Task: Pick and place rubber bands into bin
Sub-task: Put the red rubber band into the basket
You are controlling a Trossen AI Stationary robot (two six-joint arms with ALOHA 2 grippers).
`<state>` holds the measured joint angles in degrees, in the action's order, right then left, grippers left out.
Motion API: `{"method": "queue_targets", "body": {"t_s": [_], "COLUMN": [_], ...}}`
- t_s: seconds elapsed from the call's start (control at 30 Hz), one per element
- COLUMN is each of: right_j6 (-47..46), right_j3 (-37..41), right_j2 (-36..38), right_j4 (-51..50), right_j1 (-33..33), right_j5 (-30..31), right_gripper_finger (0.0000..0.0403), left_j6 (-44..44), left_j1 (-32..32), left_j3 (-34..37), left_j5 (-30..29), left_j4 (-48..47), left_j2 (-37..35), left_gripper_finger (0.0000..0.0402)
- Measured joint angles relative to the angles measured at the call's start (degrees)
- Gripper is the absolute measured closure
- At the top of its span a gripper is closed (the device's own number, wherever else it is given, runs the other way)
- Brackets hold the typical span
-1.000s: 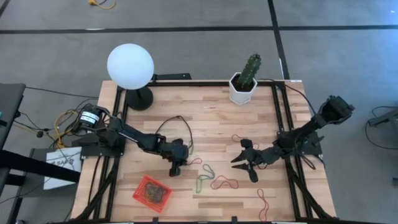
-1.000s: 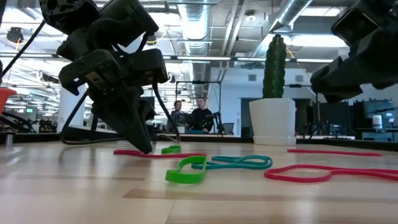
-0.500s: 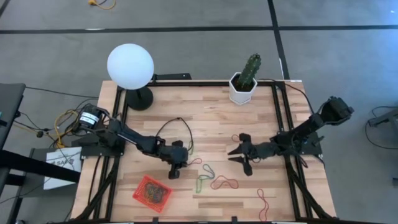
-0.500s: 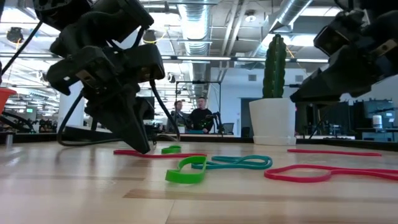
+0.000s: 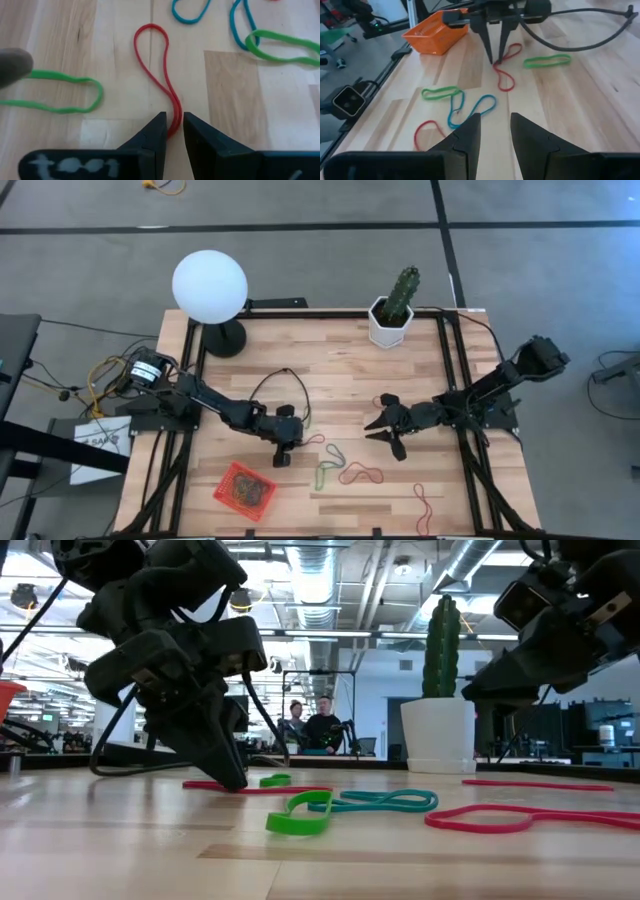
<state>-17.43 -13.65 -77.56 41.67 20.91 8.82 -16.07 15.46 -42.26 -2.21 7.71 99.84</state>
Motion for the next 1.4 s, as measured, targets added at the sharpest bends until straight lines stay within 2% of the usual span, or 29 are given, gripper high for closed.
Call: {"method": "queue_targets", "body": {"t_s": [0.3, 0.53, 0.67, 0.77, 0.83, 0.97, 1.03, 1.13, 1.23, 1.4], "right_j6": [0.0, 0.0, 0.0, -0.1, -0.1, -0.1, -0.3, -3.0, -7.0, -11.0], "right_j3": [0.0, 0.0, 0.0, 0.0, 0.0, 0.0, 0.0, 0.0, 0.0, 0.0], "right_j2": [0.0, 0.0, 0.0, 0.0, 0.0, 0.0, 0.0, 0.0, 0.0, -0.5], "right_j4": [0.1, 0.0, 0.1, 0.3, 0.4, 0.8, 0.9, 1.5, 1.4, 1.7], "right_j1": [-1.6, -1.4, -1.4, -1.4, -1.4, -1.4, -1.6, -1.6, -1.6, -1.6], "right_j5": [-0.1, -1.1, -3.0, -3.0, -3.0, -2.9, -2.9, -2.6, -0.7, 5.3], "right_gripper_finger": [0.0301, 0.0301, 0.0301, 0.0301, 0.0301, 0.0301, 0.0301, 0.0301, 0.0301, 0.0301], "left_j6": [-0.4, 1.2, 0.7, 0.8, 0.3, -4.4, -6.4, -10.0, -14.6, -29.2], "left_j1": [0.0, 0.4, 1.7, 3.9, 5.6, 10.9, 14.7, 20.8, 27.4, 37.5], "left_j3": [-0.2, -0.2, -0.8, -3.1, -6.3, -13.3, -16.9, -19.5, -20.2, -20.2], "left_j5": [-2.5, -1.1, -1.3, -0.1, -1.5, -6.8, -8.3, -11.5, -16.8, -27.6], "left_j4": [1.6, 0.3, -1.9, -7.6, -13.0, -29.3, -33.9, -37.6, -37.0, -40.6], "left_j2": [2.2, 2.2, 0.4, -3.8, -7.7, -13.4, -15.8, -18.0, -19.4, -18.8], "left_gripper_finger": [0.0345, 0.0396, 0.0400, 0.0401, 0.0401, 0.0401, 0.0401, 0.0401, 0.0401, 0.0401]}}
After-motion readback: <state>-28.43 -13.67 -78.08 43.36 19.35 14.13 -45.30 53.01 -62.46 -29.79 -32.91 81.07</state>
